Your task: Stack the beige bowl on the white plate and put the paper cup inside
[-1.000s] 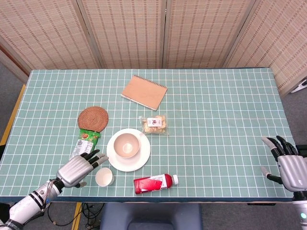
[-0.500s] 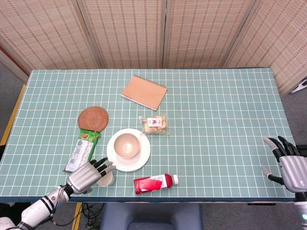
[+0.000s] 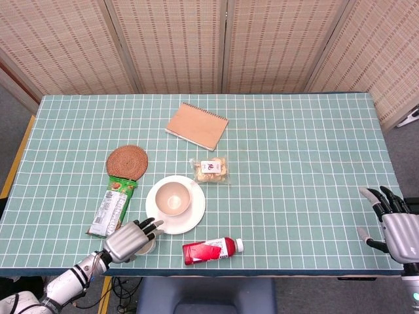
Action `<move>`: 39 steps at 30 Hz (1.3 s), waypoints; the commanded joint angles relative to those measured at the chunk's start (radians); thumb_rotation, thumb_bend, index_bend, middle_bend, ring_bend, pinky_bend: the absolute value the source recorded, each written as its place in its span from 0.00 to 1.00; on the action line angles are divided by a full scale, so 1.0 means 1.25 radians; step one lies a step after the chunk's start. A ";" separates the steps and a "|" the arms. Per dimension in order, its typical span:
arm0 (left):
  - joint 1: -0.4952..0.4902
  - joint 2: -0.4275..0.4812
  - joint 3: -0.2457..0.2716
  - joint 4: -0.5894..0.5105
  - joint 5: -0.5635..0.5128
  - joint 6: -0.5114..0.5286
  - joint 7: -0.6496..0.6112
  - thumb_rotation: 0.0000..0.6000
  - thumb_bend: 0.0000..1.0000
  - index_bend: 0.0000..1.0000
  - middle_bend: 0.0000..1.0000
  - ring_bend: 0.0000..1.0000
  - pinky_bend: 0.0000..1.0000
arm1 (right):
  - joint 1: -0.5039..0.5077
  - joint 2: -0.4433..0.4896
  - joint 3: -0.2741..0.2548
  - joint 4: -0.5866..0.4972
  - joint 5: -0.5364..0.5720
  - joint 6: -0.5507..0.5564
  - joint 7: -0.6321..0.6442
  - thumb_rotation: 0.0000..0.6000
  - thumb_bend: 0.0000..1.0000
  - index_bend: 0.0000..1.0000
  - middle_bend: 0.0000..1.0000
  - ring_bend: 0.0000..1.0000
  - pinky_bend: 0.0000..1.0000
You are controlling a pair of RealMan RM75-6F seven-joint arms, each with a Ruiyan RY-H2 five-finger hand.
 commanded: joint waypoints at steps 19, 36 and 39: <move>-0.030 0.047 -0.042 0.004 -0.019 0.000 -0.123 1.00 0.25 0.43 0.27 0.36 0.73 | 0.000 -0.005 0.001 0.008 0.004 -0.003 0.004 1.00 0.24 0.12 0.15 0.04 0.14; -0.147 0.105 -0.195 0.000 -0.171 -0.076 -0.226 1.00 0.25 0.41 0.27 0.35 0.73 | 0.003 -0.005 0.001 0.006 0.004 -0.007 0.001 1.00 0.24 0.12 0.15 0.04 0.14; -0.176 0.081 -0.201 0.018 -0.206 -0.109 -0.208 1.00 0.25 0.40 0.27 0.35 0.73 | 0.004 -0.006 0.001 0.006 0.005 -0.009 0.001 1.00 0.24 0.12 0.15 0.04 0.14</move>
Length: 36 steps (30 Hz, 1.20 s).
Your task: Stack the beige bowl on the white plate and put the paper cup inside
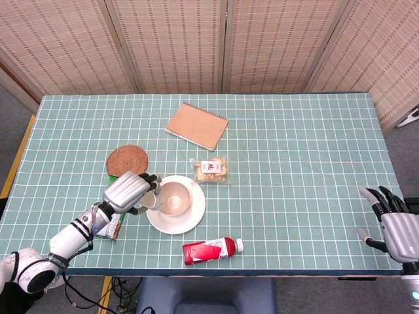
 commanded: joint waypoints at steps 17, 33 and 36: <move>-0.132 -0.194 0.007 0.136 -0.244 -0.050 0.192 1.00 0.25 0.39 0.27 0.34 0.74 | -0.002 -0.003 0.000 0.014 0.008 -0.003 0.014 1.00 0.24 0.12 0.15 0.04 0.14; -0.167 -0.236 0.065 0.141 -0.406 -0.003 0.312 1.00 0.25 0.11 0.04 0.04 0.40 | -0.003 -0.003 0.000 0.019 0.008 -0.003 0.021 1.00 0.24 0.12 0.15 0.04 0.14; -0.157 -0.219 0.068 0.115 -0.392 0.018 0.303 1.00 0.25 0.05 0.00 0.00 0.33 | -0.002 -0.003 0.000 0.019 0.008 -0.004 0.021 1.00 0.24 0.12 0.15 0.04 0.14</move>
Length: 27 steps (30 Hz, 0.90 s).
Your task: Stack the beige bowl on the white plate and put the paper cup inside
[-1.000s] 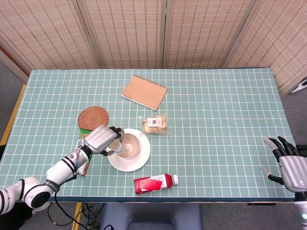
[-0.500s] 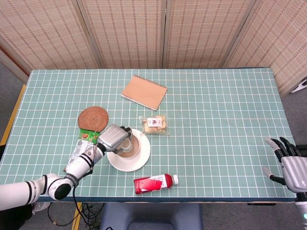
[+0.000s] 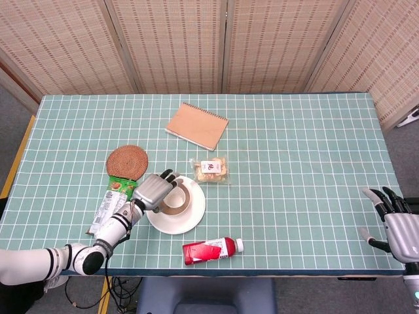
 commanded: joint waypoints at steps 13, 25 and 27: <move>0.136 0.142 0.018 -0.154 0.080 0.211 -0.064 1.00 0.25 0.05 0.00 0.01 0.32 | 0.001 0.000 0.001 0.001 -0.002 0.000 0.002 1.00 0.24 0.12 0.15 0.04 0.14; 0.350 0.190 0.055 -0.177 0.132 0.459 -0.151 1.00 0.25 0.09 0.00 0.03 0.30 | 0.009 -0.005 0.000 0.007 -0.010 -0.009 0.021 1.00 0.24 0.12 0.15 0.04 0.14; 0.382 0.187 0.064 -0.173 0.152 0.493 -0.163 1.00 0.25 0.08 0.00 0.03 0.29 | 0.012 -0.003 -0.001 0.004 -0.015 -0.012 0.033 1.00 0.24 0.12 0.15 0.04 0.14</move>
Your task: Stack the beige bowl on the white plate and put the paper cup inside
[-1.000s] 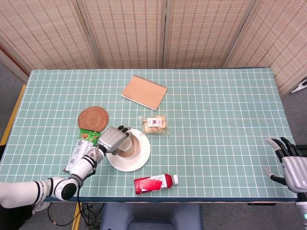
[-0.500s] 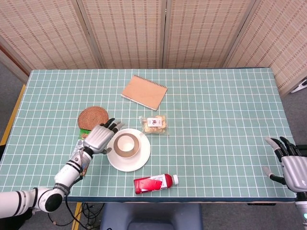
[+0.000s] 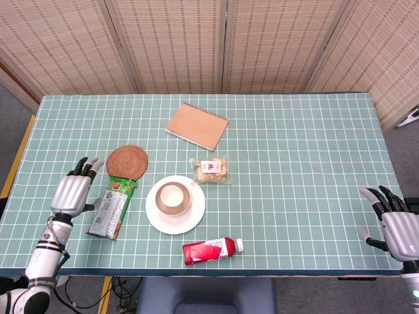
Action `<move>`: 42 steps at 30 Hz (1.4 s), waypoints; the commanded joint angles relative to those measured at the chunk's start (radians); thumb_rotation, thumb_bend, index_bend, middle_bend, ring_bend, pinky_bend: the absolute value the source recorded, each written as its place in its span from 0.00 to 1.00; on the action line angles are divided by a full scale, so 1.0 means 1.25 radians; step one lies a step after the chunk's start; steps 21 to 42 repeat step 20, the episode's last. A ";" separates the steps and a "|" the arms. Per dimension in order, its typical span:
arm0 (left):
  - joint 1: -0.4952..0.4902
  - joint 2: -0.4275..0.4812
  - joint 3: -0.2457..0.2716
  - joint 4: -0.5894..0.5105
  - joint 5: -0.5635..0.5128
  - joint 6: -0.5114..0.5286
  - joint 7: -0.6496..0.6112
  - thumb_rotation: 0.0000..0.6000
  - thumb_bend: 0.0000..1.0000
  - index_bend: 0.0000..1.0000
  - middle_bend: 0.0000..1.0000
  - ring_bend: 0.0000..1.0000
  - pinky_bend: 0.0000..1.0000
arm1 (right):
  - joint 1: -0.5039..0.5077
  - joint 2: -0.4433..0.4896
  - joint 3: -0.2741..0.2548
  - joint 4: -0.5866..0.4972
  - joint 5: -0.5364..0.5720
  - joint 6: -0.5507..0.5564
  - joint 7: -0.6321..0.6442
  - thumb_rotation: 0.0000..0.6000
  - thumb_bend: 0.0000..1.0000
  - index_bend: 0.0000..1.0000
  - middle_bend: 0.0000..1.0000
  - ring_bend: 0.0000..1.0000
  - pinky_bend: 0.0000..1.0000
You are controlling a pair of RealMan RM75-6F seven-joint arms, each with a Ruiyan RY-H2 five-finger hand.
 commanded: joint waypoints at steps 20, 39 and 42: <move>0.281 -0.013 0.077 -0.023 0.227 0.260 -0.014 1.00 0.24 0.07 0.00 0.02 0.28 | 0.001 -0.003 -0.004 -0.002 -0.009 0.004 0.006 1.00 0.24 0.12 0.15 0.04 0.14; 0.281 -0.013 0.077 -0.023 0.227 0.260 -0.014 1.00 0.24 0.07 0.00 0.02 0.28 | 0.001 -0.003 -0.004 -0.002 -0.009 0.004 0.006 1.00 0.24 0.12 0.15 0.04 0.14; 0.281 -0.013 0.077 -0.023 0.227 0.260 -0.014 1.00 0.24 0.07 0.00 0.02 0.28 | 0.001 -0.003 -0.004 -0.002 -0.009 0.004 0.006 1.00 0.24 0.12 0.15 0.04 0.14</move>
